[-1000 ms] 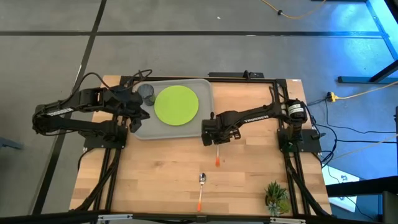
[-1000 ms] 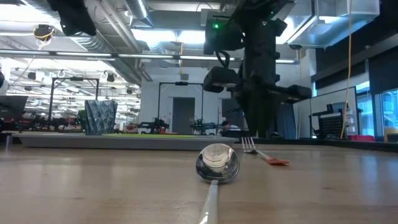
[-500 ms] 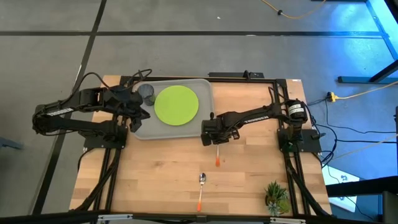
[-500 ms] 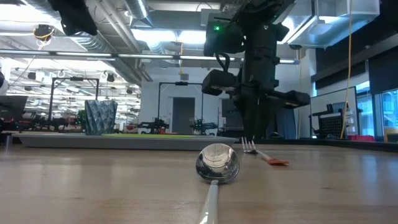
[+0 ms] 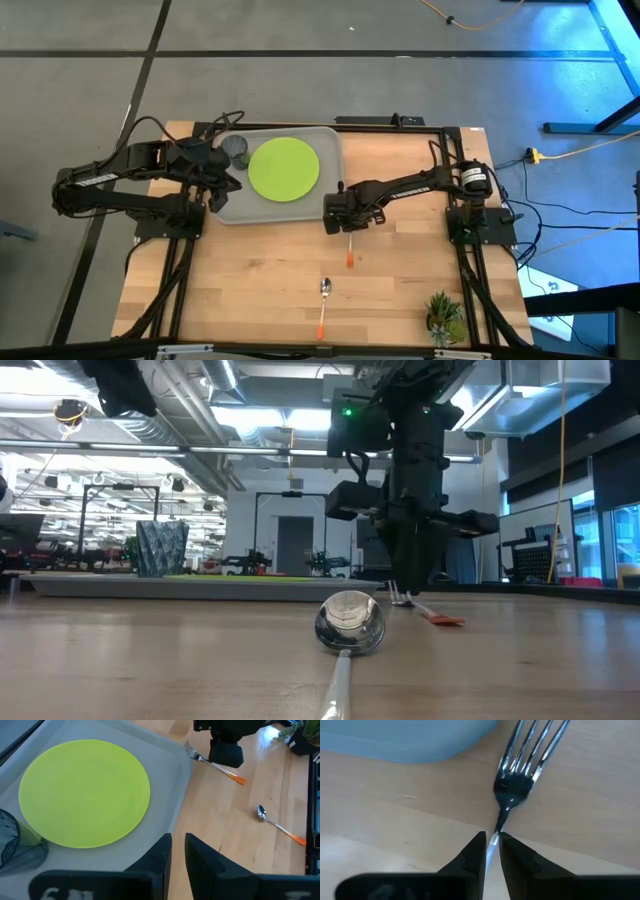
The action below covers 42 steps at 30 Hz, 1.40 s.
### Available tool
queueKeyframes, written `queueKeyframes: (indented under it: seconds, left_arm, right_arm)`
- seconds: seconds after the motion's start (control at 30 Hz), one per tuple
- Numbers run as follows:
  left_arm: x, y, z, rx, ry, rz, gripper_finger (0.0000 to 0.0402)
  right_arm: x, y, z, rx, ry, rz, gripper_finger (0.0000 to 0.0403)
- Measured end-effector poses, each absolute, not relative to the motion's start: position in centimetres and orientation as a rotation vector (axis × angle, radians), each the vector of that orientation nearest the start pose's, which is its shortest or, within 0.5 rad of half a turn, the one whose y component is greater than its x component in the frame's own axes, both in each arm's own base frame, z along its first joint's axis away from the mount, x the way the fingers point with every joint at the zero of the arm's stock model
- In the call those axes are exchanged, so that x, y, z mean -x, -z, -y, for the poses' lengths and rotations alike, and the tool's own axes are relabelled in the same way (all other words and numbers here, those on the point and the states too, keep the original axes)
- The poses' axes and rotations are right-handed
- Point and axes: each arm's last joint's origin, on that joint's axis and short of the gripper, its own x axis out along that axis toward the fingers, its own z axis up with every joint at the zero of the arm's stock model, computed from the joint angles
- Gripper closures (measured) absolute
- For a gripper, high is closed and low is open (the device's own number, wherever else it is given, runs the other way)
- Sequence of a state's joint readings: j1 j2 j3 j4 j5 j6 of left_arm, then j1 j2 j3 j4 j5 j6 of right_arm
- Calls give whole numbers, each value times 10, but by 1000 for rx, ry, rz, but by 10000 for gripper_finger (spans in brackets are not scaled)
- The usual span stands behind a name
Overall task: Pick and place plate/cup/fork/spoon on tray
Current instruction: Put the orange fork on the gray tray to the right of the green plate
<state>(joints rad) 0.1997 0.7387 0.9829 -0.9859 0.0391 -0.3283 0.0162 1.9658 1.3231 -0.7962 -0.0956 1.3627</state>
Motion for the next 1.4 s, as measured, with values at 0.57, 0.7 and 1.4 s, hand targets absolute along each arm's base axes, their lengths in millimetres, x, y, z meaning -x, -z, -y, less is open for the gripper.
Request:
queueKeyframes:
  seconds: [0.57,0.7,1.4]
  left_arm:
    - [-118,-334,-23,401,-273,-702,356]
    - [-118,-334,-23,400,-273,-698,356]
    - [-118,-334,-23,394,-270,-699,356]
  right_arm:
    - [-370,-135,-10,-1167,937,-1290,347]
    - [-370,-134,-9,-1157,947,-1282,368]
    - [-373,-143,-10,-1113,946,-1328,396]
